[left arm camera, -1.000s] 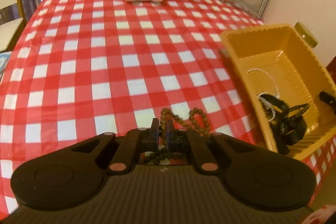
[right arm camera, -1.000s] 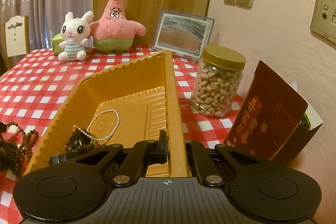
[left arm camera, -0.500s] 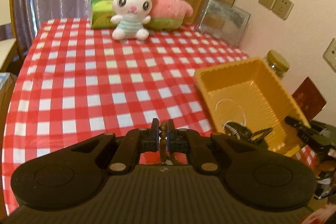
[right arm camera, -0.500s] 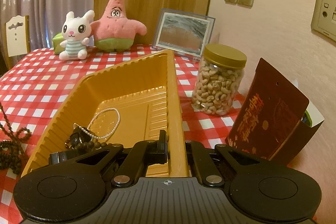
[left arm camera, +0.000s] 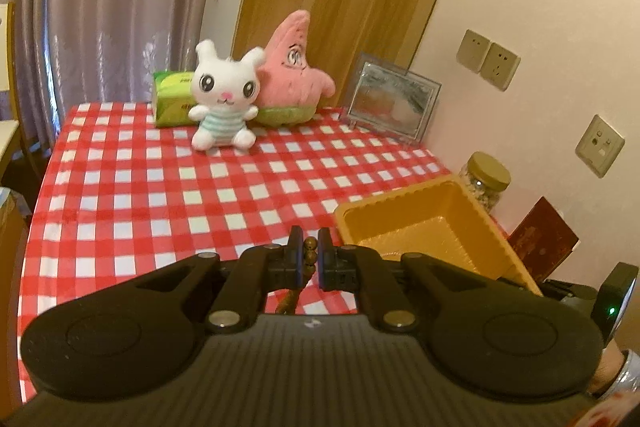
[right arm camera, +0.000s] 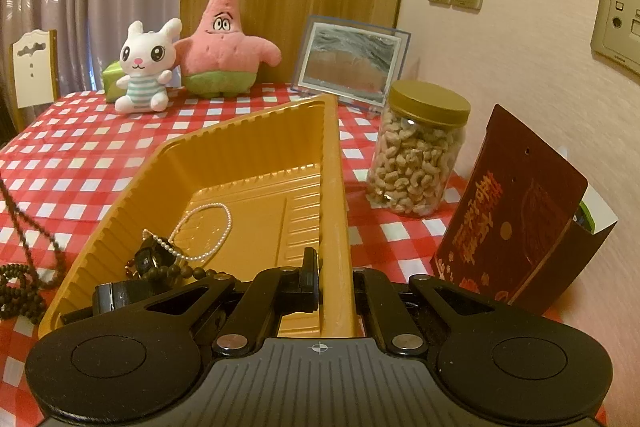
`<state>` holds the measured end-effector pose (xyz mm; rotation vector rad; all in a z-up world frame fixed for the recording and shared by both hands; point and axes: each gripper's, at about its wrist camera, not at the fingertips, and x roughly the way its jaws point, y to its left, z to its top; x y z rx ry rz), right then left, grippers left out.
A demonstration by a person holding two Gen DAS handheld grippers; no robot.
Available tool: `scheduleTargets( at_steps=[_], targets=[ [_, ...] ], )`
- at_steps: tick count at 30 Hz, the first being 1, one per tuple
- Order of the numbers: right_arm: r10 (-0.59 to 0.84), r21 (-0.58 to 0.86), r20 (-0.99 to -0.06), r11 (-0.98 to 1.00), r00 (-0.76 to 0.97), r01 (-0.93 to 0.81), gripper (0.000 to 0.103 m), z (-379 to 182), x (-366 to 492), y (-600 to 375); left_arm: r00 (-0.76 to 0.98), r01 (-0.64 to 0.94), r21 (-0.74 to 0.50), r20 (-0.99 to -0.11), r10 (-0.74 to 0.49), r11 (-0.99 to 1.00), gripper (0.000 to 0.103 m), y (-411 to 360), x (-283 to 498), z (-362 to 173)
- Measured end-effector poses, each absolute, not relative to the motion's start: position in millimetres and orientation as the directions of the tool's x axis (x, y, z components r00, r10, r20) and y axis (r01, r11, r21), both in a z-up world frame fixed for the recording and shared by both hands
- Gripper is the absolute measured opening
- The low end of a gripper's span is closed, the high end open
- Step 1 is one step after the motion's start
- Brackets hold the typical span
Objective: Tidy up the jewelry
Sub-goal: 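Lift the strand with the left tool, carry it into the tray, open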
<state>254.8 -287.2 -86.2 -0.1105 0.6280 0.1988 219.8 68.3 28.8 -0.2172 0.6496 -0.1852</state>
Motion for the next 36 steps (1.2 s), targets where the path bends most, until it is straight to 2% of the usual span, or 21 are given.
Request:
scheduleTargets(
  at_steps=[18,36],
  targets=[
    [0.175,-0.037,-0.583,0.970,0.794,-0.241,0.003,-86,256,-283,0.801,0.178,-0.233,-0.530,-0.278,0.956,0.005,46,228,55],
    [0.210,-0.002,-0.587,0.965,0.782,-0.261,0.003,-88,272,-288,0.808,0.341,-0.232,-0.423,-0.410,0.911,0.005,-5,264,90]
  ],
)
